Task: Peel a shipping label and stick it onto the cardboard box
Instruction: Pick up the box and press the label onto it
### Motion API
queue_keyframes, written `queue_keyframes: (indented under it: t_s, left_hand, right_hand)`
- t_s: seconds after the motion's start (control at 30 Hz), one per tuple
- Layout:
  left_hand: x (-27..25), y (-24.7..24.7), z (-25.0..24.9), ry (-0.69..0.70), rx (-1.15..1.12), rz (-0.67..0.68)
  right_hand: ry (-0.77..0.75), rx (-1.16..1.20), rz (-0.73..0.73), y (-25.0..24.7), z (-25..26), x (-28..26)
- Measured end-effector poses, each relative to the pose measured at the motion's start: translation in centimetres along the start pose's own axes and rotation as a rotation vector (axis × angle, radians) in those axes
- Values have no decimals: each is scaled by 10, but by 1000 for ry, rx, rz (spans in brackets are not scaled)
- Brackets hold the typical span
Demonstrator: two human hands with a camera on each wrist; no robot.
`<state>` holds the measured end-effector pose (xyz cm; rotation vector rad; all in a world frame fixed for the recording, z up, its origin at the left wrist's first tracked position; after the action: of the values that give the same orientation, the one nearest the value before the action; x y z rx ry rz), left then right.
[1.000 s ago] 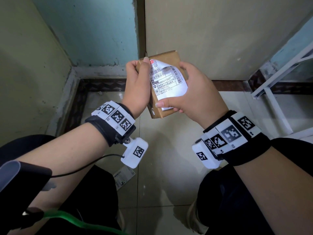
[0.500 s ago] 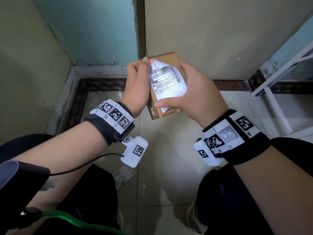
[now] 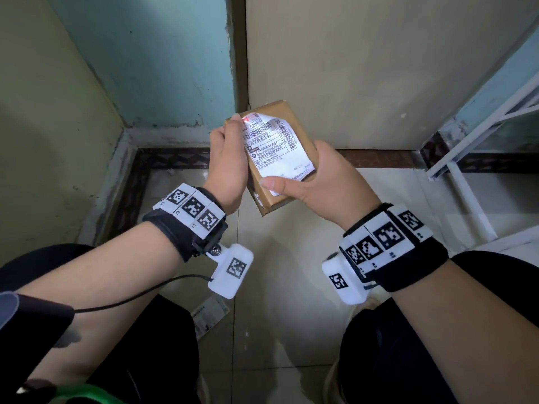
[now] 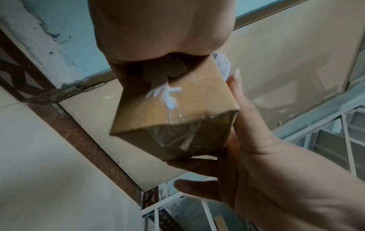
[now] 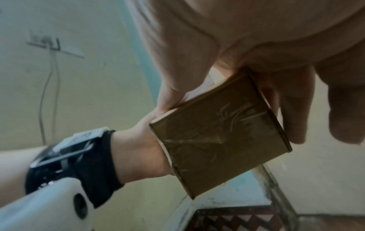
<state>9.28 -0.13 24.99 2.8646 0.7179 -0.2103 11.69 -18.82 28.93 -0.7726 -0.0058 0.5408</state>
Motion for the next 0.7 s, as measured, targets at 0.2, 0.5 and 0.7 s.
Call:
queue_keyframes:
  t_s: [0.2, 0.5, 0.7]
  left_hand:
    - [-2, -7, 4, -26, -113, -67]
    - [0, -13, 0, -5, -148, -107]
    - [0, -13, 0, -2, -191, -119]
  right_hand:
    - [-63, 322, -38, 9, -1, 1]
    - [-101, 581, -53, 19, 2, 4]
    - [-114, 659, -43, 21, 1, 8]
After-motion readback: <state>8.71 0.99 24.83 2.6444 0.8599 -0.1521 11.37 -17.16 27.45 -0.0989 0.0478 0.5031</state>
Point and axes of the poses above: each hand's wrist, its own x-axis towards the middle knuckle, its own y-axis out of the palm, z = x × y, the point moved 6 cm from there along x, towards the middle knuckle, and after that the axes turned 8 degrees about z, right-handed, at the moved point
